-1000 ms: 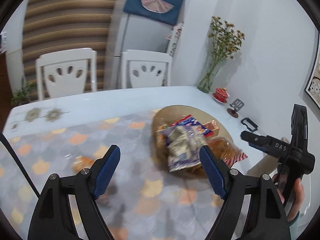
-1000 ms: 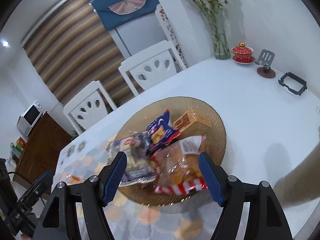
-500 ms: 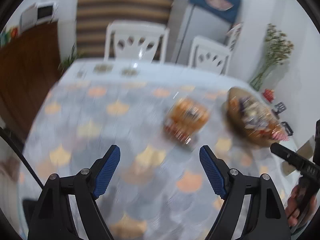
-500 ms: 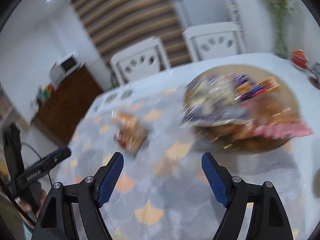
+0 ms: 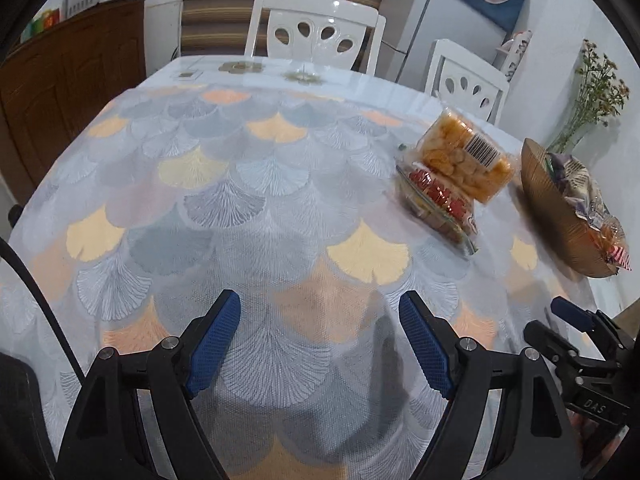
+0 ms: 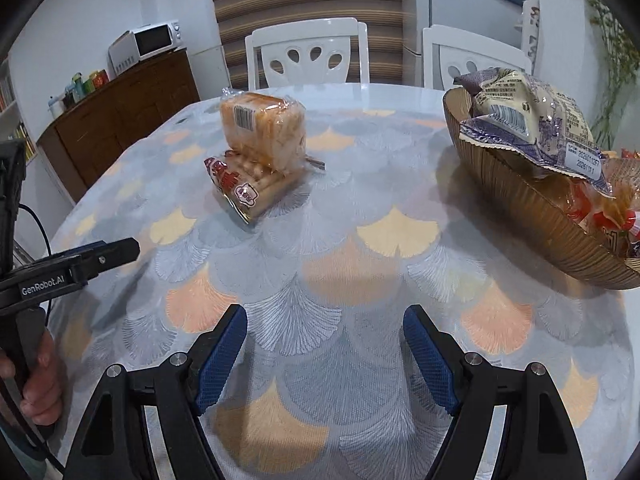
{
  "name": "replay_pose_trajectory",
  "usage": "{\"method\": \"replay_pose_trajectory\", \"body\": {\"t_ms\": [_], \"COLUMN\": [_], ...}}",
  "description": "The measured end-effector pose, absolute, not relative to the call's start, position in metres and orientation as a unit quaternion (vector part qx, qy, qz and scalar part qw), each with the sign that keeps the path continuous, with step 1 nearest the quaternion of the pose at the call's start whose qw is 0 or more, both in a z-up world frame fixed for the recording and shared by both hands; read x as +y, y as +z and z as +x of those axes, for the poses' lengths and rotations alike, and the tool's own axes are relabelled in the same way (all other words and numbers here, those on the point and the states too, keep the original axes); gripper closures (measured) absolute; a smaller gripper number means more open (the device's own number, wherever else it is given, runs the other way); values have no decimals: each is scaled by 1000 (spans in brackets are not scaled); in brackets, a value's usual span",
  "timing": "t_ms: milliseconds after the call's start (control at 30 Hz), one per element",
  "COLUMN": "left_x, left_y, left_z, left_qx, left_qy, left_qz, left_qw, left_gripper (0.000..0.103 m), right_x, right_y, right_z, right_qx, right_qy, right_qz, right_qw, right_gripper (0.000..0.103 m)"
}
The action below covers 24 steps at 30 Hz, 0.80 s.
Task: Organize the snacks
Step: 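Move both tools back toward the last snacks on the table, then grasp the cartoon-printed stick snack bag with the left gripper while the right grasps the orange cracker pack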
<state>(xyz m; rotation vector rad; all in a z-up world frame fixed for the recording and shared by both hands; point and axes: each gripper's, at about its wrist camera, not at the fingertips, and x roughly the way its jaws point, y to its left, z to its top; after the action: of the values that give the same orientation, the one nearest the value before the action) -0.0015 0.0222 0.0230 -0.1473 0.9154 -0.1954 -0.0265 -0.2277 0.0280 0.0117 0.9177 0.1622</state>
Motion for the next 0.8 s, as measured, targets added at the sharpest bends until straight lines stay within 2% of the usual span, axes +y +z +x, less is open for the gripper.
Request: {"method": "replay_pose_trajectory", "body": {"t_ms": [367,467,533,633,733,800], "left_x": [22,19,16,8,-6,-12], "left_y": [22,23,29,55,71,70], "left_z": [-3,-2,2,16,34,50], "left_qx": [440,452,467,469,461,457], "left_qy": [-100,-105,-123,-168,-180,-168], "left_qz": [-66,-63,-72,-112,-91,-62], "left_qw": [890,883,873,860,864,871], "left_gripper": [23,23,23,23,23,23], "right_x": [-220,-222,-223,-214,-204,-201], "right_y": [24,28,45,79,92,90], "right_z": [-23,-17,-8,15,48,74], "right_qx": [453,483,496,470,456,455], "right_qy": [76,95,140,137,110,116], "right_qz": [-6,26,73,49,10,21], "right_qw": [888,870,854,871,883,883], "right_gripper": [25,25,25,25,25,25]}}
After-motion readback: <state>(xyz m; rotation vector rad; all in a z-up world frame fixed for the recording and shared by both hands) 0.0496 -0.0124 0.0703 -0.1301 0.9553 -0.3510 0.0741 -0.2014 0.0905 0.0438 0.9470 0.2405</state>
